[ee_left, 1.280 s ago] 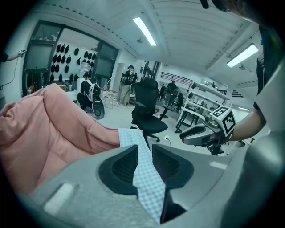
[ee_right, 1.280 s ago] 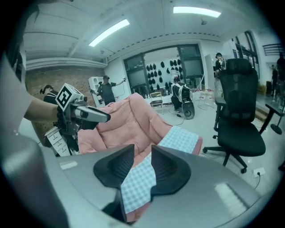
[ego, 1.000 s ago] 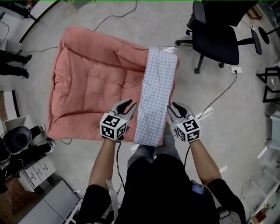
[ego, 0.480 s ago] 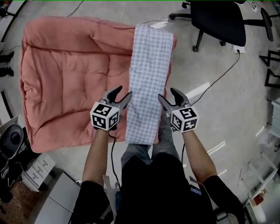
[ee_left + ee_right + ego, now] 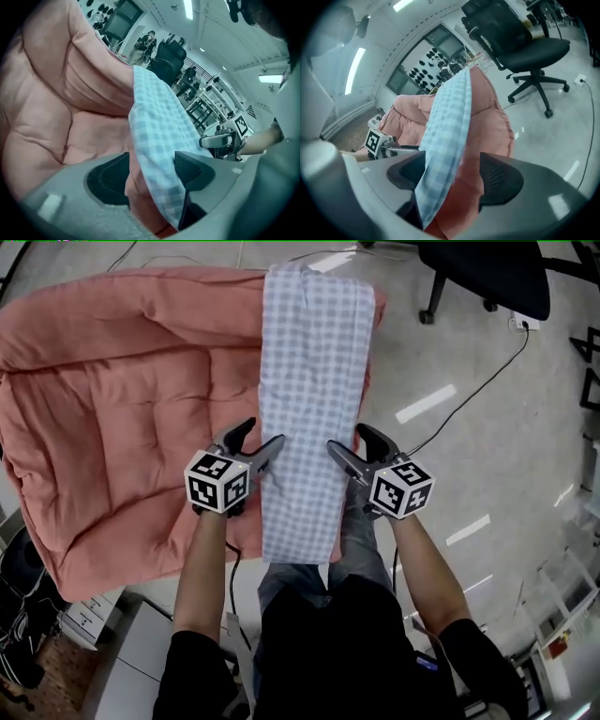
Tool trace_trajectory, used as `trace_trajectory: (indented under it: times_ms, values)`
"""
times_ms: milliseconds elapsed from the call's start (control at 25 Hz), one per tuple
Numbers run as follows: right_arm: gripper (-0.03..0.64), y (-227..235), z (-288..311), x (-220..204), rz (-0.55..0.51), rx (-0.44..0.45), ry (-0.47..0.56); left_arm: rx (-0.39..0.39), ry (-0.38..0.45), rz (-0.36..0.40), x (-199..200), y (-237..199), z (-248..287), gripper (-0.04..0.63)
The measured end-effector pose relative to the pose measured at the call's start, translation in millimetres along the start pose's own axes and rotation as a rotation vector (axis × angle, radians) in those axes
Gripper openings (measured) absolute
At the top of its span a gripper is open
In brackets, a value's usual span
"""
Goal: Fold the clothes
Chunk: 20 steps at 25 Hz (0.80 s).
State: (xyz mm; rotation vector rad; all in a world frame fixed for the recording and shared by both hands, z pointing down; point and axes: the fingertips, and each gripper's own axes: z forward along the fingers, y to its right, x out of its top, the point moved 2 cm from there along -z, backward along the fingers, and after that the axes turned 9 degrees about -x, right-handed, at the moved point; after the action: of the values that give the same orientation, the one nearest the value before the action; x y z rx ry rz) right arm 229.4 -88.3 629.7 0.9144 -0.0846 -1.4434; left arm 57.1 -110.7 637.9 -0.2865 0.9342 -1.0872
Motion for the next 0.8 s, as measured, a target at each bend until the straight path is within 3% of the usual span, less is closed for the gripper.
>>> trace_trajectory:
  times_ms: [560,800]
  values:
    - [0.360,-3,30,-27,0.242,0.207,-0.095,-0.117,-0.005,-0.164,-28,-16,33,0.342]
    - [0.279,-14,27,-29,0.241,0.258,-0.107,-0.191,0.021,-0.233,-32,-13,43,0.341]
